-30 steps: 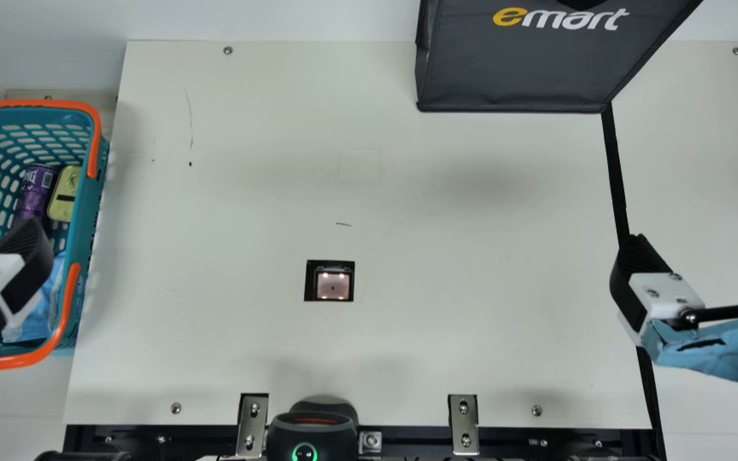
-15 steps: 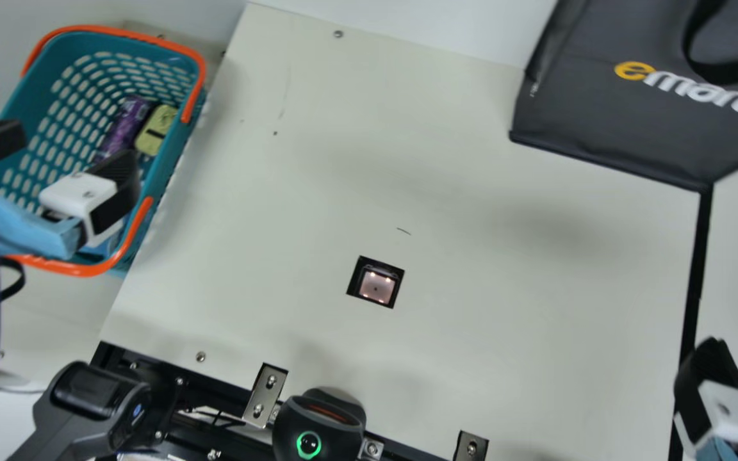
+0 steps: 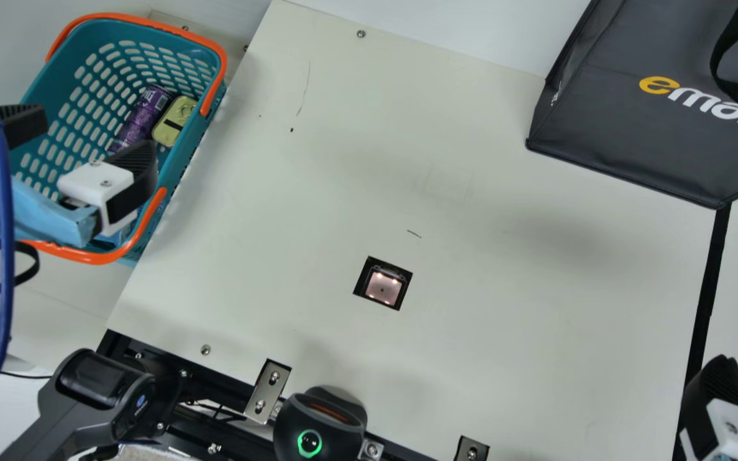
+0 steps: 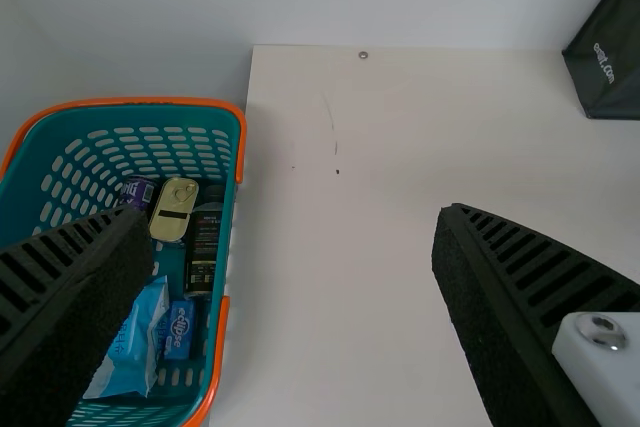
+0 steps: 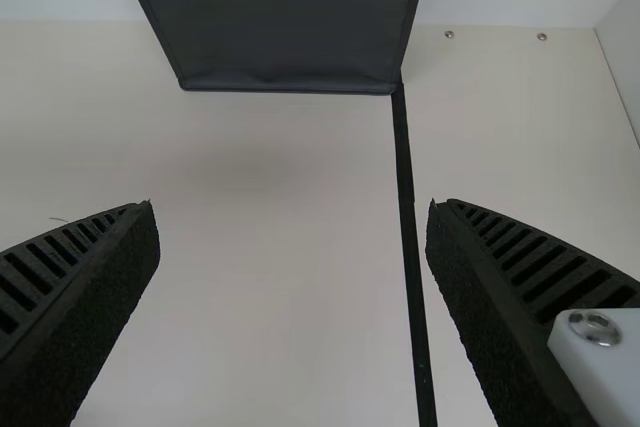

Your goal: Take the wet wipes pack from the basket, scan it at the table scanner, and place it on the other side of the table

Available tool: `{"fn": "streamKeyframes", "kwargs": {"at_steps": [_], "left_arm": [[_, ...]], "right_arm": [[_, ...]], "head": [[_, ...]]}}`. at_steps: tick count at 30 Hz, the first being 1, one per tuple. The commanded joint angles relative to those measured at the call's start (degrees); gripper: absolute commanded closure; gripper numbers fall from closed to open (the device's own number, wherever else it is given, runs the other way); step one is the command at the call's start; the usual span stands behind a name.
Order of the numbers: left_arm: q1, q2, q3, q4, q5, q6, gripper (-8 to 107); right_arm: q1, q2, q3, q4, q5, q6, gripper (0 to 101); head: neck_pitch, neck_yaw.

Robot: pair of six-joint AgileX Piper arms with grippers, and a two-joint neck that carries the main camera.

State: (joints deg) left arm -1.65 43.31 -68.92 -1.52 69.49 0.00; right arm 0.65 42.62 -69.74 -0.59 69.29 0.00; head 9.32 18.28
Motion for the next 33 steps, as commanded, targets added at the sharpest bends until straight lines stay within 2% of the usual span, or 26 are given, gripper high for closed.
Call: {"fn": "streamKeyframes", "kwargs": {"at_steps": [1,10,23,33], "left_arm": [[0.0,0.0,0.0,0.0,0.0,0.0,9],[0.89,0.09,0.07,0.86,-0.34,-0.75,9],[9.42,0.35,1.78,7.28,-3.48,-6.8,9],[16.82,2.61,2.62,7.3,-5.49,-7.18,9]], "right_arm": [[0.0,0.0,0.0,0.0,0.0,0.0,6],[0.0,0.0,0.0,0.0,0.0,0.0,6],[0.0,0.0,0.0,0.0,0.0,0.0,6],[0.0,0.0,0.0,0.0,0.0,0.0,6]], "head": [[-1.4,0.14],[-1.4,0.14],[-1.4,0.14],[-1.4,0.14]]}}
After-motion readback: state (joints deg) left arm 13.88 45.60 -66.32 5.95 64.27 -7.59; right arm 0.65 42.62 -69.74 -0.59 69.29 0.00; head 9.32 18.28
